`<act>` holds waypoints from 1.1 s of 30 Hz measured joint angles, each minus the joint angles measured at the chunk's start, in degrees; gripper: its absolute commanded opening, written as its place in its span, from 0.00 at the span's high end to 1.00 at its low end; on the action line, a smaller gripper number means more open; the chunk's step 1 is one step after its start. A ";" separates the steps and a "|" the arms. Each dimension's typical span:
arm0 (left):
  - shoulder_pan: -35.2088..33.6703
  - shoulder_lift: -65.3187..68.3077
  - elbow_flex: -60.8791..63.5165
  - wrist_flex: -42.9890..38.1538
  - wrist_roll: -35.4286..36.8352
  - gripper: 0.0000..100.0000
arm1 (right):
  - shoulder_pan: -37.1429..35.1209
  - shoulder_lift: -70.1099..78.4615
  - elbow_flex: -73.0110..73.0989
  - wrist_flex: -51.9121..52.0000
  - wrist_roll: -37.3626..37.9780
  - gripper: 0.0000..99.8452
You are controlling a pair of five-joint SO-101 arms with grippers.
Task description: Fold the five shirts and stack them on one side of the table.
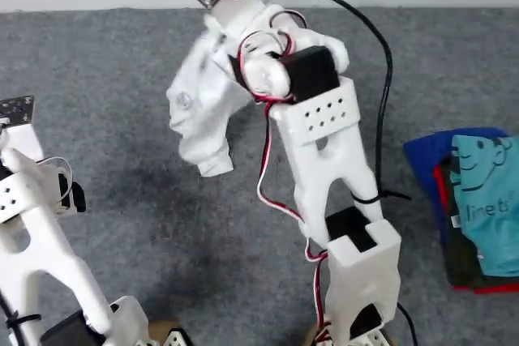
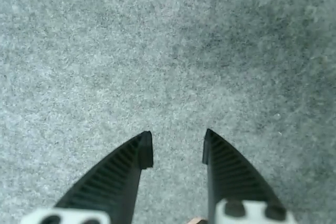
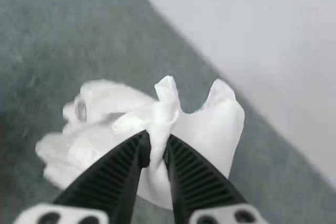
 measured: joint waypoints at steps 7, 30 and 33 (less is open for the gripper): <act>13.89 0.00 0.26 -0.26 0.09 0.81 | 5.63 0.00 11.96 3.08 -4.92 0.99; 33.23 11.96 10.02 -31.65 0.53 0.77 | 5.63 0.00 13.89 3.60 -5.27 0.99; 33.23 19.52 4.84 -30.42 0.53 0.78 | 5.63 0.00 13.89 3.60 -5.27 0.99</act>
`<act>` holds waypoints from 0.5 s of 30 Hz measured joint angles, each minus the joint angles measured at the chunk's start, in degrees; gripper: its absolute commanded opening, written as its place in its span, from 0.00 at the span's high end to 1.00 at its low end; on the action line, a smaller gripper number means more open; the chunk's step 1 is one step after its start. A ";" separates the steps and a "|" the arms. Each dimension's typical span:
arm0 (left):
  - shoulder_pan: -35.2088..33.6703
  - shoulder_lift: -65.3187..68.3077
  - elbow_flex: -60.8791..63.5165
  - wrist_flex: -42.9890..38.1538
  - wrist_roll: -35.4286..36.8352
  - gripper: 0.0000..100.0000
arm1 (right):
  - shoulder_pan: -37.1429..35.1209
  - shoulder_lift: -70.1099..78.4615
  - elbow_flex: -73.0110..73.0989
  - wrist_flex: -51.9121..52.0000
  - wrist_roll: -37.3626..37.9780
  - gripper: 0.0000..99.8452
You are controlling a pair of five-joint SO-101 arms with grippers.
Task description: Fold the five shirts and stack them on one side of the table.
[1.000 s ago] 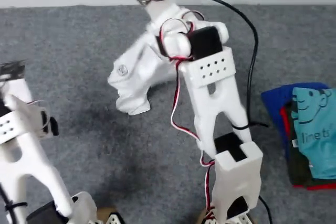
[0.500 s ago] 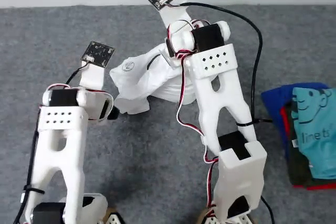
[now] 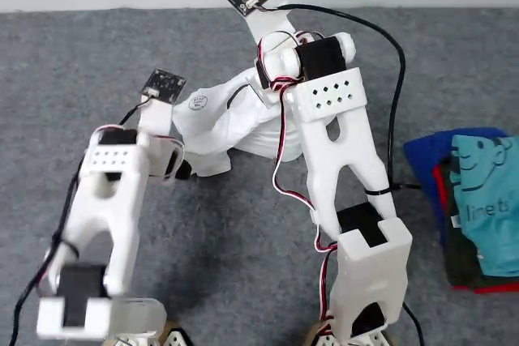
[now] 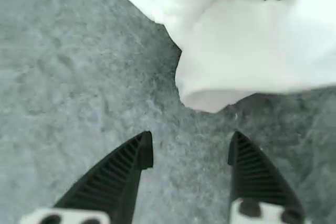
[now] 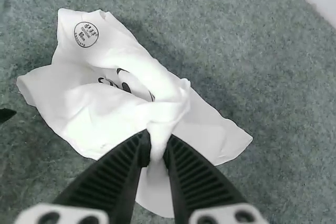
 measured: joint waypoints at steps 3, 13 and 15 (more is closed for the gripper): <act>0.00 5.89 -5.19 0.53 0.00 0.81 | 0.00 0.00 0.00 0.00 0.00 0.99; 0.88 16.44 -12.75 0.53 0.26 0.84 | 0.00 0.00 0.00 0.00 0.00 0.99; 1.67 18.11 -12.75 0.53 0.26 0.84 | 0.00 0.00 0.00 0.00 0.00 0.99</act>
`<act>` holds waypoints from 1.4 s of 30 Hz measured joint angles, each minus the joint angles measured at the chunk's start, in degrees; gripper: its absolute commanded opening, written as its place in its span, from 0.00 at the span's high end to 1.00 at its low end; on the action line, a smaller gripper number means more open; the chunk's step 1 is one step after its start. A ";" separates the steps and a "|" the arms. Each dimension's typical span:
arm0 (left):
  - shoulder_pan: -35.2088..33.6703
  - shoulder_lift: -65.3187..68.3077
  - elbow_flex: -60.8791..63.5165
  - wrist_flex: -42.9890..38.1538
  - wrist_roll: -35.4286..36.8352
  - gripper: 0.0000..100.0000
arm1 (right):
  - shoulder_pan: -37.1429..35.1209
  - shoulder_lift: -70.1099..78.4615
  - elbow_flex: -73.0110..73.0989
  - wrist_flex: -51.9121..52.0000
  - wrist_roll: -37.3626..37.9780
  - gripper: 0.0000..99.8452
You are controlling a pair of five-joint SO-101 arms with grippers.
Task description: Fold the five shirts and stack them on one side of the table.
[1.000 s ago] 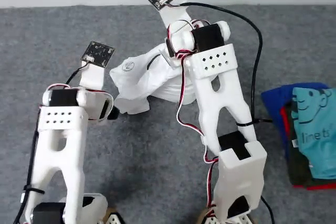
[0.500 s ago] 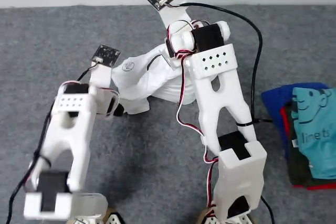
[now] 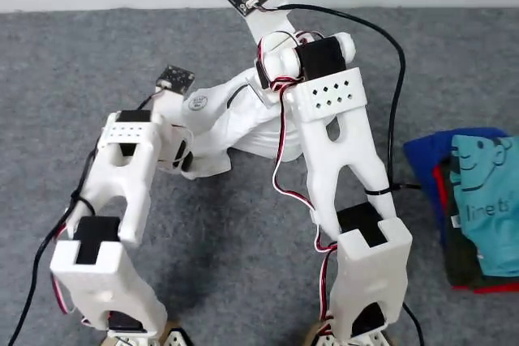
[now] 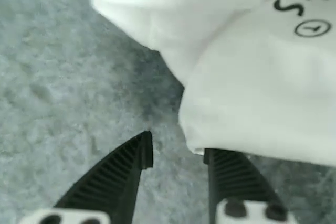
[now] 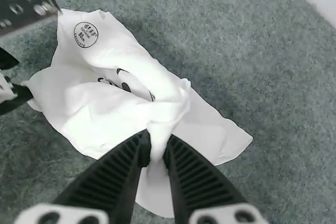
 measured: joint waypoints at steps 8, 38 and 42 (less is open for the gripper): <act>3.25 1.85 -0.62 -1.23 0.00 0.86 | 0.00 0.00 2.11 0.00 0.00 0.99; -6.51 -34.37 -9.67 26.90 -0.26 0.99 | 5.10 -9.85 4.57 8.44 -0.18 0.99; -5.27 -45.63 -9.67 30.15 -1.58 0.99 | 4.13 -20.04 9.76 8.44 -0.18 0.99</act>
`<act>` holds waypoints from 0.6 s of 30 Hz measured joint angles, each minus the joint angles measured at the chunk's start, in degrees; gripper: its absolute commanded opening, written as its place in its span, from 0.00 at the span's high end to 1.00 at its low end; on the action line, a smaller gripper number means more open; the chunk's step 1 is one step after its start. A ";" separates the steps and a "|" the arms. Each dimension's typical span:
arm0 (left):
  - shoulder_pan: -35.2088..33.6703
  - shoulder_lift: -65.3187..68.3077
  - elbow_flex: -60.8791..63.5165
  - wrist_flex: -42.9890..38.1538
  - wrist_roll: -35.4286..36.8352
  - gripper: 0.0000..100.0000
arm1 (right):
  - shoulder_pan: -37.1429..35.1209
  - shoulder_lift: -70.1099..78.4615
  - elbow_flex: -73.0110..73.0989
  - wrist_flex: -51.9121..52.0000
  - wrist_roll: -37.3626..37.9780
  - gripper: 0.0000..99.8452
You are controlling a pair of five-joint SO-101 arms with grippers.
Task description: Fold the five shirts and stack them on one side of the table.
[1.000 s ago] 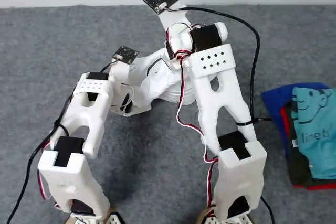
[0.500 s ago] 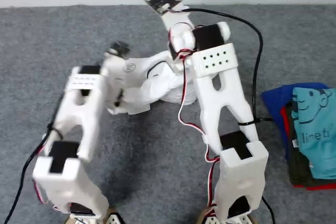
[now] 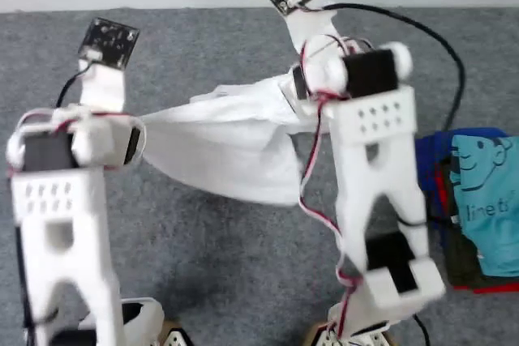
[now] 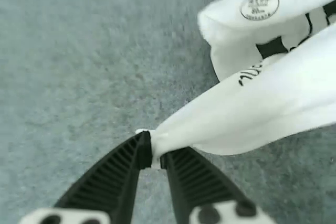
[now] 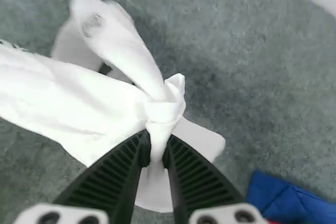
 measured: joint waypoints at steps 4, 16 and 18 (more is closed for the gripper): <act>0.88 -10.81 0.00 1.32 -1.93 0.99 | -2.81 -12.48 11.08 0.00 0.00 0.88; 0.88 -18.20 -0.62 3.08 -2.55 0.99 | -4.22 -41.23 42.02 -2.73 1.41 0.80; 0.79 -16.79 -0.62 3.08 -2.55 0.99 | -2.02 -41.41 46.68 -3.78 1.32 0.80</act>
